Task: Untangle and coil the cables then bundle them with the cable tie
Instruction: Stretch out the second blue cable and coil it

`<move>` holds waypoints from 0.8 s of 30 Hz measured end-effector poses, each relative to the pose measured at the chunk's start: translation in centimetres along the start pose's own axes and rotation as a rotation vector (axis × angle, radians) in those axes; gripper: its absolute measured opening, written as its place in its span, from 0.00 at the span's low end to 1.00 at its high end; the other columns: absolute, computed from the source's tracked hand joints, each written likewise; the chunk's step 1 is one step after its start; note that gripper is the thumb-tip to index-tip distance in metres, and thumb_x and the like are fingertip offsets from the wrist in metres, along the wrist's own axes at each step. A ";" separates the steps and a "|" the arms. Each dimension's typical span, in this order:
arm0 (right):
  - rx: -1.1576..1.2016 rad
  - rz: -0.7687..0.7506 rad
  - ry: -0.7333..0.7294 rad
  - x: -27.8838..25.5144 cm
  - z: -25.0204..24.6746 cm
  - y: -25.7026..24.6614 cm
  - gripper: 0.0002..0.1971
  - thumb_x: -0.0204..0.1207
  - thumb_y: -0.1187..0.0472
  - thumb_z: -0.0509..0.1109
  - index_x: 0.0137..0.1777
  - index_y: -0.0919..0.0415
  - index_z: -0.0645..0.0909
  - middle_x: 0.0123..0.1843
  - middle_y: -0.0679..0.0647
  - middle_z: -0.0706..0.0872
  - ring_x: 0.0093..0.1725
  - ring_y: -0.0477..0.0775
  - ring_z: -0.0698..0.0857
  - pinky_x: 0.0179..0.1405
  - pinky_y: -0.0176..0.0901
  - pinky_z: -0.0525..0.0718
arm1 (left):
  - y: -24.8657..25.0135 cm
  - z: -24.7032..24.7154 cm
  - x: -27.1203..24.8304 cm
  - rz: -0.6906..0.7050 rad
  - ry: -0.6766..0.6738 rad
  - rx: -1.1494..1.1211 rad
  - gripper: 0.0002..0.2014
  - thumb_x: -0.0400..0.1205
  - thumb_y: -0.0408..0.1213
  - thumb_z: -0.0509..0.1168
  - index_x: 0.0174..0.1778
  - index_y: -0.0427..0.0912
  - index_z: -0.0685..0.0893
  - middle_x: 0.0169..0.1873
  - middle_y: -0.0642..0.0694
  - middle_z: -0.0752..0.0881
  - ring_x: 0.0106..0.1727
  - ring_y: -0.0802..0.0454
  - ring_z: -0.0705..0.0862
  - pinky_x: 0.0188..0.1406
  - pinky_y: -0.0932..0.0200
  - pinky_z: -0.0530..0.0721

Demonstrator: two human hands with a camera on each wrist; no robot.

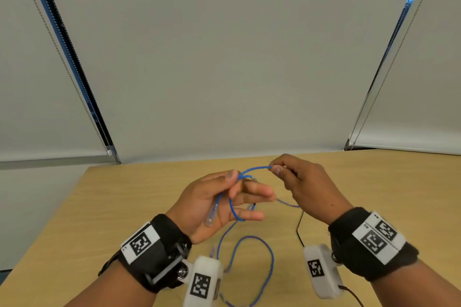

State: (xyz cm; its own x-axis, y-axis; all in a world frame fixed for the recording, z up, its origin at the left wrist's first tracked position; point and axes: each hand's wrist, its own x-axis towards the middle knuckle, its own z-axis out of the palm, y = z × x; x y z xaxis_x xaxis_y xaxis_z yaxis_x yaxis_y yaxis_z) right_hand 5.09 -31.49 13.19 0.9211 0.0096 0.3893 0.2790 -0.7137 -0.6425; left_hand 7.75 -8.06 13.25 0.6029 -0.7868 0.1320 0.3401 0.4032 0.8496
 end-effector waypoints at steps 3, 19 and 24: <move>0.025 -0.021 -0.071 -1.0 1.9 0.2 0.08 0.88 0.54 0.63 0.54 0.44 0.85 0.30 0.40 0.81 0.28 0.44 0.79 0.33 0.40 0.78 | 0.8 0.2 0.5 0.105 0.059 -0.124 0.19 0.88 0.45 0.59 0.33 0.38 0.77 0.69 0.21 0.81 0.76 0.27 0.78 0.65 0.30 0.83; 0.460 0.202 -0.741 -3.4 2.7 -5.8 0.11 0.85 0.56 0.66 0.65 0.50 0.82 0.34 0.47 0.83 0.28 0.48 0.81 0.36 0.40 0.84 | 0.5 -4.2 1.0 0.314 0.625 1.143 0.09 0.89 0.39 0.62 0.55 0.47 0.89 0.66 0.57 0.86 0.66 0.63 0.84 0.70 0.55 0.81; 0.092 0.090 -0.508 -1.0 -1.1 -5.1 0.10 0.87 0.59 0.63 0.54 0.48 0.86 0.36 0.46 0.85 0.32 0.44 0.85 0.40 0.42 0.85 | -0.7 -4.0 0.5 0.057 0.411 1.231 0.15 0.86 0.46 0.58 0.45 0.47 0.90 0.62 0.58 0.89 0.65 0.63 0.84 0.69 0.52 0.80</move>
State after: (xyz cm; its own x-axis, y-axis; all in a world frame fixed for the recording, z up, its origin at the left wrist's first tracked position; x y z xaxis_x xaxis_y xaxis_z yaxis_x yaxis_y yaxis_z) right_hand 2.46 -28.61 16.81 0.9516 0.3063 -0.0249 0.1944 -0.6627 -0.7232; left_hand 10.67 -6.86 10.65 0.8451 -0.4940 0.2043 -0.4428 -0.4328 0.7853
